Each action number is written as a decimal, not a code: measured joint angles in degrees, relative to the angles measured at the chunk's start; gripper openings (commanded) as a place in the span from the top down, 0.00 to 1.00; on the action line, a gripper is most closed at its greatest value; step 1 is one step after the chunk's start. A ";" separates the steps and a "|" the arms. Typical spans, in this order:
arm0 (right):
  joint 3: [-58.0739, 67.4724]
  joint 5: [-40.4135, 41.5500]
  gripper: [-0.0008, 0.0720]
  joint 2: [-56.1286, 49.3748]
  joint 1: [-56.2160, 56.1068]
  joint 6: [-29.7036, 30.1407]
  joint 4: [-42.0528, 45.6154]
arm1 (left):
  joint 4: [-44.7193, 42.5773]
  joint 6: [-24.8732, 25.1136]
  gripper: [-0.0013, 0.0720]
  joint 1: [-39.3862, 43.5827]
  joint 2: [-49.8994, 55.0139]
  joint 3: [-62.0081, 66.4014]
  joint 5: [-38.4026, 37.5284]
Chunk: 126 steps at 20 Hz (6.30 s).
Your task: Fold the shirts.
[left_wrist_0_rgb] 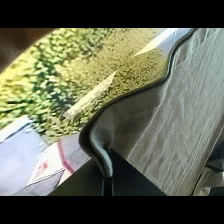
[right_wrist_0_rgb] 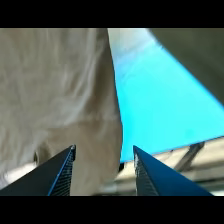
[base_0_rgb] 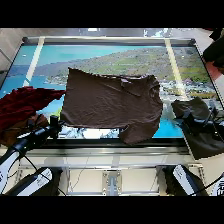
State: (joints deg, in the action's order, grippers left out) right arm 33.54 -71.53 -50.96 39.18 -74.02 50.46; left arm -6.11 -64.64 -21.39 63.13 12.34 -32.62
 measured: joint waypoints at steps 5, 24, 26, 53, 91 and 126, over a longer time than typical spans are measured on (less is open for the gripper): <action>-5.18 3.17 0.32 -5.42 -6.75 -0.15 0.09 | 0.63 0.72 0.97 0.17 0.04 0.31 -0.68; -5.66 15.78 0.97 -20.00 -19.78 15.19 -22.82 | 2.10 7.72 0.97 -0.55 -2.71 1.77 -3.41; -3.06 10.36 0.97 -15.91 -20.00 16.92 -23.91 | 1.03 12.76 0.97 -1.64 -7.43 4.44 -6.45; 46.80 8.61 0.97 -18.40 -23.69 4.31 5.68 | -60.41 -3.37 0.97 11.17 11.08 71.19 -26.71; 45.75 1.95 0.49 -31.95 -28.55 3.93 19.10 | -82.18 -17.44 0.20 25.55 27.71 67.38 -24.37; -10.73 -6.62 0.46 2.56 -1.75 1.55 4.76 | -36.76 -38.38 0.97 9.09 -12.81 -1.44 -0.24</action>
State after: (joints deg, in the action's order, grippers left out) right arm 22.81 -78.15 -48.40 37.43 -72.47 55.22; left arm -42.87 -103.02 -12.29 50.33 10.90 -32.86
